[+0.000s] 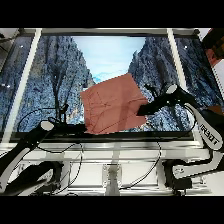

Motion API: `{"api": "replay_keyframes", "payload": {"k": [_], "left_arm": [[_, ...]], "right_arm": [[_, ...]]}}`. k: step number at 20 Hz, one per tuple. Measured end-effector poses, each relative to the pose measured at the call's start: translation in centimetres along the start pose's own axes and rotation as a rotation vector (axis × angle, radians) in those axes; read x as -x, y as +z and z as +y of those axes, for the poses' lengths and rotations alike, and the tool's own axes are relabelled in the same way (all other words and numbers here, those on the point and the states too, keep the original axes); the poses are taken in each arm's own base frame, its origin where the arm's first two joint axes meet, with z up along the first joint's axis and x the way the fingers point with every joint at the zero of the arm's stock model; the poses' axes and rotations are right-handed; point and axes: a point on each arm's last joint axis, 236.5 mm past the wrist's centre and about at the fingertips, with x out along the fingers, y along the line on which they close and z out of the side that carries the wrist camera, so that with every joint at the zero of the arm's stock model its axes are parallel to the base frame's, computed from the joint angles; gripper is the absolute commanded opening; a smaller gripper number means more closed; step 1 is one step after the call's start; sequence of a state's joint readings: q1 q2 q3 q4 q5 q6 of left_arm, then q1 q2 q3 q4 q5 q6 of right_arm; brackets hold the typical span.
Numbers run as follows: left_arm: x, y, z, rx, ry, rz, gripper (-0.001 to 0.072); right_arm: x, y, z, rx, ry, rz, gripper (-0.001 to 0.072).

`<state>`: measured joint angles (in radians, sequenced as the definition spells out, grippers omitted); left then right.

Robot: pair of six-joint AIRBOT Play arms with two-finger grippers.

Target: Fold the clothes and pants, and hang the long-sleeved shirts on hangers.

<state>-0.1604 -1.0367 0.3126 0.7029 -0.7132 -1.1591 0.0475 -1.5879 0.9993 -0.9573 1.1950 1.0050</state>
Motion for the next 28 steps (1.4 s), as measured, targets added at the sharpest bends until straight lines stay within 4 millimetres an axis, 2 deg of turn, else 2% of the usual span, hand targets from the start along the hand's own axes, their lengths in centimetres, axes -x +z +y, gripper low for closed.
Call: {"api": "replay_keyframes", "payload": {"k": [2,3,5,9,11,13,15,17,21,24,26,28], "left_arm": [[0.0,0.0,0.0,0.001,0.000,0.000,0.0012],[0.0,0.0,0.0,0.001,-0.001,0.000,0.0011],[0.0,0.0,-0.1,0.002,-0.002,0.000,0.0011],[0.4,1.0,-0.8,0.002,-0.019,-0.025,0.0011],[1.2,2.6,-2.1,-0.020,-0.042,-0.066,0.0010],[2.8,5.0,-4.0,-0.062,-0.073,-0.129,0.0010],[5.3,7.8,-6.5,-0.119,-0.107,-0.220,0.0010],[8.7,10.6,-9.0,-0.178,-0.137,-0.327,0.0010],[17.2,14.5,-12.9,-0.272,-0.175,-0.565,0.0010],[24.1,15.3,-15.6,-0.343,-0.193,-0.749,0.0011],[28.5,14.7,-17.3,-0.391,-0.206,-0.878,0.0010],[32.8,13.4,-19.0,-0.438,-0.223,-1.007,0.0009]], "right_arm": [[-0.5,0.1,0.3,0.027,-0.014,0.004,0.0310],[-0.8,0.0,0.7,0.047,-0.015,0.015,0.0232],[-1.3,-0.9,1.4,0.095,-0.012,0.060,0.0012],[-1.0,-2.3,3.3,0.155,0.028,0.118,0.0010],[0.0,-2.2,4.1,0.186,0.031,0.110,0.0010],[1.7,-1.2,5.1,0.232,0.014,0.063,0.0010],[4.5,0.3,6.4,0.297,-0.029,-0.017,0.0010],[8.0,1.7,7.9,0.372,-0.084,-0.108,0.0010],[15.8,2.9,11.9,0.514,-0.197,-0.305,0.0010],[21.9,2.4,15.8,0.614,-0.268,-0.472,0.0010],[25.7,1.1,18.5,0.674,-0.307,-0.581,0.0010],[29.1,-0.8,21.5,0.717,-0.326,-0.689,0.0010]]}}
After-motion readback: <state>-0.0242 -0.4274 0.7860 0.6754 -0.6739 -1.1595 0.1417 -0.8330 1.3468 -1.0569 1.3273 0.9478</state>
